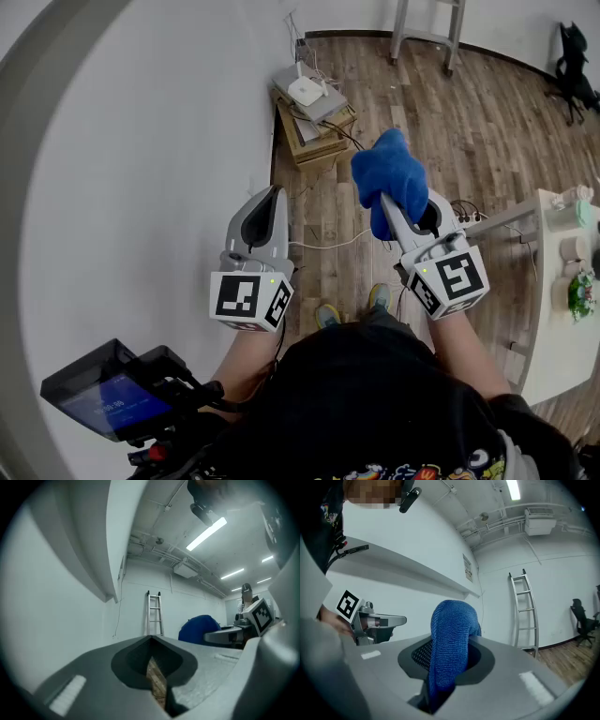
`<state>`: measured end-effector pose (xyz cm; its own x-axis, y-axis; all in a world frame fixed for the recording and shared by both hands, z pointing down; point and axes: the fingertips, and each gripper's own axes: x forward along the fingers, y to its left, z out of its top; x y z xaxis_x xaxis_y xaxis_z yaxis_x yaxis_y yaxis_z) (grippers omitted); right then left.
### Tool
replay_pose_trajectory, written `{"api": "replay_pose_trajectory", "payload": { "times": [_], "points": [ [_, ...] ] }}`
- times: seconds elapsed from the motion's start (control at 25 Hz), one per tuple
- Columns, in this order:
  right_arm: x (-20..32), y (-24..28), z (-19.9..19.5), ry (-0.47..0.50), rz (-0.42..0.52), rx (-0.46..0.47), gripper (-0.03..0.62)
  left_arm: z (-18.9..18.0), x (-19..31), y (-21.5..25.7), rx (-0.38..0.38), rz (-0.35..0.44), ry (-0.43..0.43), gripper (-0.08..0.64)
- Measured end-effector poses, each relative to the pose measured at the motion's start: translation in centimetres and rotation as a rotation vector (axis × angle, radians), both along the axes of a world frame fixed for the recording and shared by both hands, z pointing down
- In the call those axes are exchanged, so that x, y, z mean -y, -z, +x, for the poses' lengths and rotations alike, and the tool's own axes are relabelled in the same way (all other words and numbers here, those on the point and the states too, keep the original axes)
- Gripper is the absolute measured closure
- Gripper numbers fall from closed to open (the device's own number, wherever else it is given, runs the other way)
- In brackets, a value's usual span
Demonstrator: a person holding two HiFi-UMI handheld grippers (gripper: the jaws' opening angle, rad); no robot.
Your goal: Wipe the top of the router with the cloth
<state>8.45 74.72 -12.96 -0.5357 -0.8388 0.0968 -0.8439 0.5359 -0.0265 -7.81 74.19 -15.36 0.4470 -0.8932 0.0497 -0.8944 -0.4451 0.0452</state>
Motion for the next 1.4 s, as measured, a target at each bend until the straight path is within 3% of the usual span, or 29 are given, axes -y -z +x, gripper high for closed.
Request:
{"api": "replay_pose_trajectory", "payload": {
  "times": [0.48,0.76,1.0,1.2,1.4],
  "points": [
    [-1.5,-1.0,-2.2,0.024,0.012,0.015,0.480,-1.3,-0.5,-0.8,-0.015,0.001,-0.033,0.560],
    [-0.7,0.1,0.7,0.020,-0.020,0.008,0.477,1.4,0.7,0.9,-0.011,-0.019,-0.055,0.560],
    [8.8,-5.6,4.6,0.046,-0.022,0.018,0.477,5.8,10.0,-4.3,0.013,-0.032,-0.042,0.560],
    [16.5,-6.7,8.6,0.108,-0.032,0.033,0.476,10.3,16.2,-5.0,0.026,-0.040,0.001,0.560],
    [22.4,-6.9,10.0,0.152,-0.036,0.040,0.476,11.5,20.7,-5.3,0.048,-0.056,0.045,0.560]
  ]
}}
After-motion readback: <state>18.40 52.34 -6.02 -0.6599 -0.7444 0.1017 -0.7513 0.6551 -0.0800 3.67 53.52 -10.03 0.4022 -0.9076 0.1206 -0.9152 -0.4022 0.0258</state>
